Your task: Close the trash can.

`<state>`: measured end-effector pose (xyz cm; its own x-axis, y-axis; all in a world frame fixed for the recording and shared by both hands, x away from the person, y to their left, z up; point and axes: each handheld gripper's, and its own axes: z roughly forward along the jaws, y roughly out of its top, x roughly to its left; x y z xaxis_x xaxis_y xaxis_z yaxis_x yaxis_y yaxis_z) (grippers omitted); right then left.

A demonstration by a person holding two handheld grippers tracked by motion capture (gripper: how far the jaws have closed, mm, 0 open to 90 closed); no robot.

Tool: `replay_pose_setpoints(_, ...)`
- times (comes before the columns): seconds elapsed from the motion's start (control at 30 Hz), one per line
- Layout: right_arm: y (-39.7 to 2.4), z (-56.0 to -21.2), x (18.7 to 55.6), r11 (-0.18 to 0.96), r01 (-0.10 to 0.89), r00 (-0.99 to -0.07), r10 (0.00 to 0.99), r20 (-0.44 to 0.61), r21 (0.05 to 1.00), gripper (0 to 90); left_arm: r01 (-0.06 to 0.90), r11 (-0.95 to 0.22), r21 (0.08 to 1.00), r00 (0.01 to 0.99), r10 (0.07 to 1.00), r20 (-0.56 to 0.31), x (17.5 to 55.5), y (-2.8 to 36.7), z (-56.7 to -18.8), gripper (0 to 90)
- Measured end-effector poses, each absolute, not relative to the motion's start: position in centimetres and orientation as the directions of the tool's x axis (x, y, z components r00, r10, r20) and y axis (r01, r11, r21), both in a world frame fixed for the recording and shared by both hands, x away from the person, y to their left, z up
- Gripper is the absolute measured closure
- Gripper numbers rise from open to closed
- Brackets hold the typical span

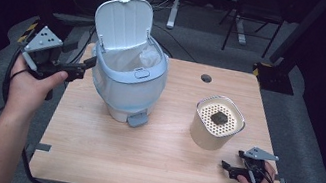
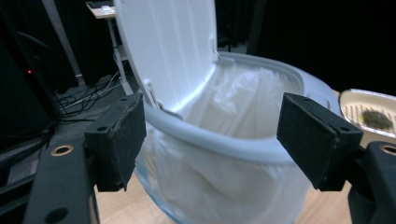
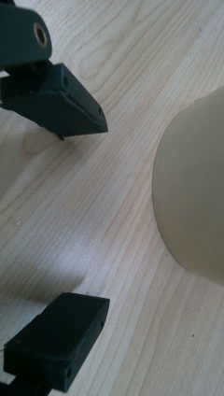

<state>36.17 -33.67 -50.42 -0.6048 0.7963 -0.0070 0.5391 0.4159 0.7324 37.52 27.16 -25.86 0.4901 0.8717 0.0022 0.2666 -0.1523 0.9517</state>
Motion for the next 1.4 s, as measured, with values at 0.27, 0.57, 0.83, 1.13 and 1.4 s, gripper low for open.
replay_pose_setpoints(0.27,-33.7,-50.4,36.2,0.416,0.539,-0.605,0.796,-0.007,0.732,13.6,0.265,-0.119,0.957,0.444,0.896,-0.012,39.8,27.4,-24.7,25.8)
replay_pose_setpoints(0.57,-33.7,-50.4,36.2,0.416,0.539,-0.605,0.796,-0.007,0.732,13.6,0.277,-0.133,0.952,0.446,0.895,-0.005,42.9,27.3,-24.5,27.9)
replay_pose_setpoints(0.83,-33.7,-50.4,36.2,0.416,0.539,-0.605,0.796,-0.007,0.732,13.6,0.290,-0.099,0.952,0.450,0.892,-0.044,45.1,28.2,-24.3,33.1)
replay_pose_setpoints(1.13,-33.7,-50.4,36.2,0.416,0.539,-0.605,0.796,-0.007,0.732,13.6,0.290,-0.083,0.953,0.458,0.887,-0.062,46.7,27.7,-24.5,35.4)
replay_pose_setpoints(1.4,-33.7,-50.4,36.2,0.416,0.539,-0.605,0.796,-0.007,0.732,13.6,0.268,-0.114,0.957,0.517,0.855,-0.043,46.7,26.6,-23.9,37.7)
